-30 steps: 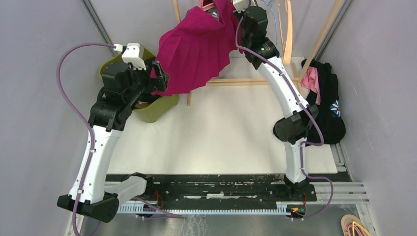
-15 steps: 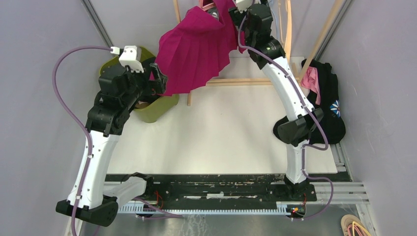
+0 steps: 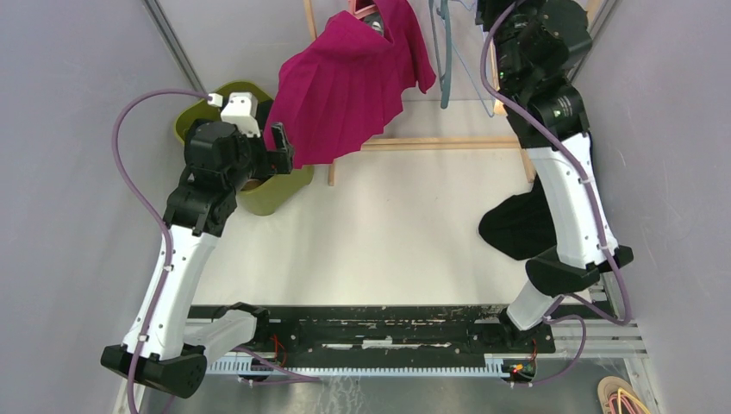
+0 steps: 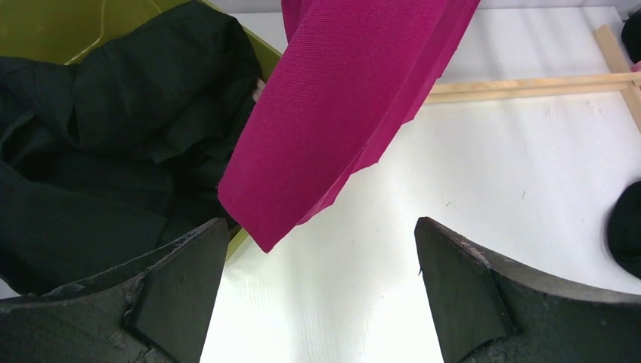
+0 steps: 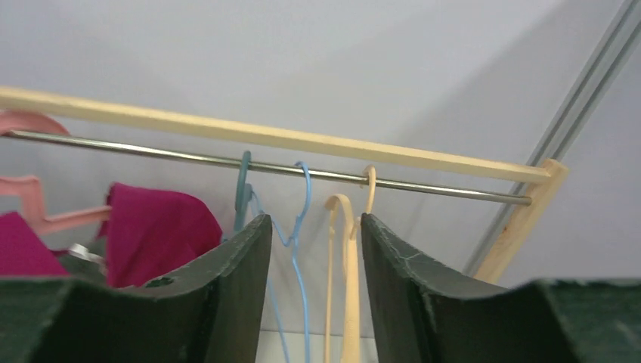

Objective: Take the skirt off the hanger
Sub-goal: Pick up the hanger from the clothesline.

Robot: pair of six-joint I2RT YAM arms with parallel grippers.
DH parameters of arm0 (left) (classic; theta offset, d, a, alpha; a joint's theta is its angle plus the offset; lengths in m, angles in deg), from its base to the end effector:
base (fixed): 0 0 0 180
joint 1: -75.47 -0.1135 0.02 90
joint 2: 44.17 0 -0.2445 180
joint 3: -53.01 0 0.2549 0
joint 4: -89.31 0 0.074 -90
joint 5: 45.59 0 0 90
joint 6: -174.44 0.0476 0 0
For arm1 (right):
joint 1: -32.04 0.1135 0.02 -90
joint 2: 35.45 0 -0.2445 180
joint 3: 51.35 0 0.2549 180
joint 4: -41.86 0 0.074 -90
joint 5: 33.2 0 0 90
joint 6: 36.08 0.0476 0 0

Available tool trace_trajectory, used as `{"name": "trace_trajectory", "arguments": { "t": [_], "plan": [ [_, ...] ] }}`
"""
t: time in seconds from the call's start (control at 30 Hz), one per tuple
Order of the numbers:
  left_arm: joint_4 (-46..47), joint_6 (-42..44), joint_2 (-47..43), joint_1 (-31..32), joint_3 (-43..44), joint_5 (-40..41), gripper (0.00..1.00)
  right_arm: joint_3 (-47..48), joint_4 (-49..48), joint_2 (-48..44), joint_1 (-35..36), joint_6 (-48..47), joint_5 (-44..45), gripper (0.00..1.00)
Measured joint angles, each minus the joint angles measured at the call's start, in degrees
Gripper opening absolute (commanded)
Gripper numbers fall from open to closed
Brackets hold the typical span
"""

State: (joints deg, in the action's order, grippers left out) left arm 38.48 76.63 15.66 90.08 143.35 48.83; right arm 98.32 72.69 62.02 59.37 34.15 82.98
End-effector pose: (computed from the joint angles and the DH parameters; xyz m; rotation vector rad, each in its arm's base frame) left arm 0.2241 -0.0546 0.4121 0.0627 1.9279 -0.1879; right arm 0.2910 0.1267 0.5999 -0.1023 1.2350 -0.1589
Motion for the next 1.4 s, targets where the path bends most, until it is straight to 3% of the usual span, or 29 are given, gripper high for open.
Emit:
{"name": "trace_trajectory", "arguments": {
  "t": [0.23,0.5,0.73,0.97,1.1,1.4],
  "plan": [
    [0.7,0.0,0.0,0.2,3.7,-0.5,0.99,-1.2,0.8,-1.9,2.2,9.8,-4.4,0.51],
    [13.4,1.0,0.2,0.3,8.7,1.8,0.99,-9.2,1.6,2.7,7.2,23.4,-12.8,0.48],
    [24.7,4.5,9.8,0.3,8.0,7.7,0.99,-14.3,2.1,4.9,7.7,32.1,-18.0,0.47],
    [30.9,8.3,17.8,0.3,7.6,13.2,0.99,-17.9,0.7,3.8,7.7,33.6,-18.9,0.47],
    [32.2,7.6,18.2,0.3,7.6,10.8,0.99,-18.7,0.5,3.4,7.7,33.2,-18.6,0.47],
    [32.9,0.8,13.6,2.0,1.7,-3.8,0.99,-18.8,0.0,3.1,7.7,33.1,-18.4,0.47]
  ]
}}
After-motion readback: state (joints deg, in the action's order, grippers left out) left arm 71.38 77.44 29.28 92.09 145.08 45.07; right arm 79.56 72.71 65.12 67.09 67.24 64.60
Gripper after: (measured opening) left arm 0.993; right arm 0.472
